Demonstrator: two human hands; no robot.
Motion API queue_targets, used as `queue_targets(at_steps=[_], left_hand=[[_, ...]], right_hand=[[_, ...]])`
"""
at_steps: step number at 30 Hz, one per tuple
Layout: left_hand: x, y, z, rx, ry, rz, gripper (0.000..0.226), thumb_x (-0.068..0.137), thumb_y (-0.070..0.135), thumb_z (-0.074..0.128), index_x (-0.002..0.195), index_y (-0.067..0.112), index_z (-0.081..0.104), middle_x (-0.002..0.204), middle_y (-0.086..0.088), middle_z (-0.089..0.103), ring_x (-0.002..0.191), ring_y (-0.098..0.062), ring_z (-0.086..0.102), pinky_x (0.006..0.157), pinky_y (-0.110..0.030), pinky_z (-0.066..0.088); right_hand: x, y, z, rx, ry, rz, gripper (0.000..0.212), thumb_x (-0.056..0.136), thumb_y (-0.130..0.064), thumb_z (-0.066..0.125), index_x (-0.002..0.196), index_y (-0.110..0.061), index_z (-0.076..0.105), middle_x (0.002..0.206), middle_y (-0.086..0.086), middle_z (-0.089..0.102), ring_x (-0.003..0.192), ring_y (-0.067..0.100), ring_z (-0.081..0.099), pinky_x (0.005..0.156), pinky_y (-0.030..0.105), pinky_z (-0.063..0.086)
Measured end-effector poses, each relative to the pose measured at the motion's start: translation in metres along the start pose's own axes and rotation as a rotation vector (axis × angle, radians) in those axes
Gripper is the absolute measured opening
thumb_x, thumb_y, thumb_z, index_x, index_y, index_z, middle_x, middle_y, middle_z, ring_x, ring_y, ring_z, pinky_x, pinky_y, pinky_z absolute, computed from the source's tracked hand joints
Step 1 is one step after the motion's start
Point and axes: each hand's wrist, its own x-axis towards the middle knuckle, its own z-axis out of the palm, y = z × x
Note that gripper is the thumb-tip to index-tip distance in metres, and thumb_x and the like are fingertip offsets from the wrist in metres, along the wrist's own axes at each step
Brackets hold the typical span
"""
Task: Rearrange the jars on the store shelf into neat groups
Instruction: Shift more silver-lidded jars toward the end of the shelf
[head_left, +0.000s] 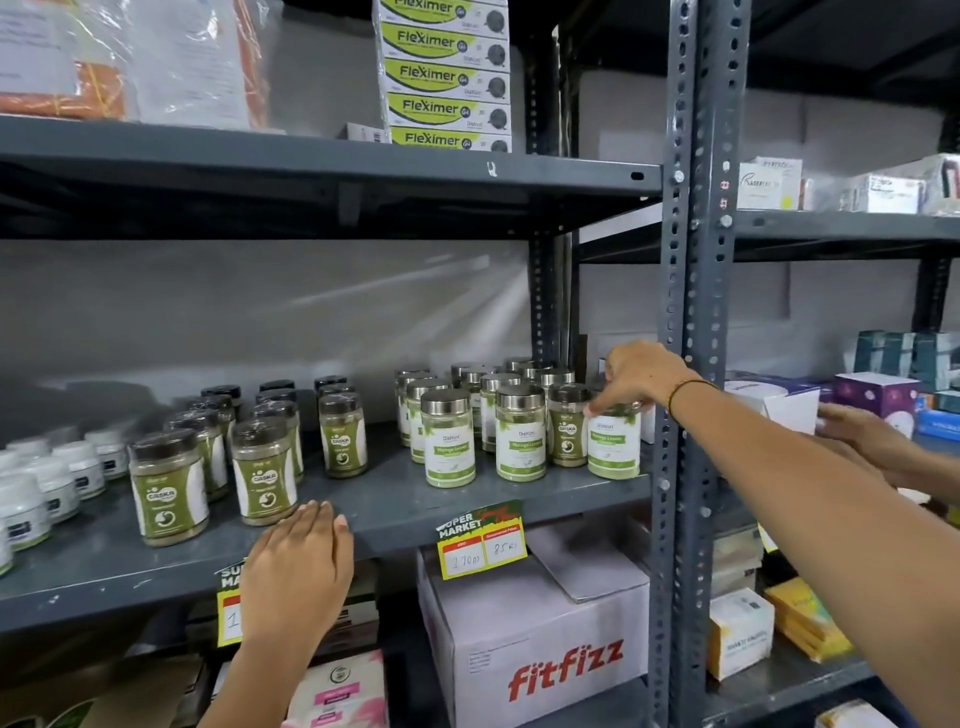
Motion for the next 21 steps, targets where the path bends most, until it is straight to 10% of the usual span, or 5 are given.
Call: queue_targets(at_steps=[15, 21], left_hand=[[-0.002, 0.002, -0.005, -0.001, -0.017, -0.011, 0.052, 0.091, 0.035, 0.034, 0.102, -0.001, 0.071, 0.104, -0.017, 0.071, 0.100, -0.029, 0.066, 0.091, -0.044, 0.050], [0.000, 0.001, -0.004, -0.002, -0.010, -0.011, 0.054, 0.089, 0.036, 0.033, 0.103, 0.001, 0.071, 0.104, -0.017, 0.071, 0.100, -0.028, 0.067, 0.090, -0.043, 0.049]], right_hand=[[0.006, -0.032, -0.016, -0.148, 0.112, -0.125, 0.073, 0.081, -0.065, 0.061, 0.135, -0.017, 0.054, 0.128, 0.011, 0.061, 0.117, 0.034, 0.058, 0.091, 0.044, 0.050], [0.026, -0.041, -0.007, -0.057, -0.191, -0.177, 0.067, 0.083, -0.045, 0.071, 0.140, -0.015, 0.050, 0.139, 0.007, 0.056, 0.122, 0.027, 0.055, 0.099, 0.039, 0.047]])
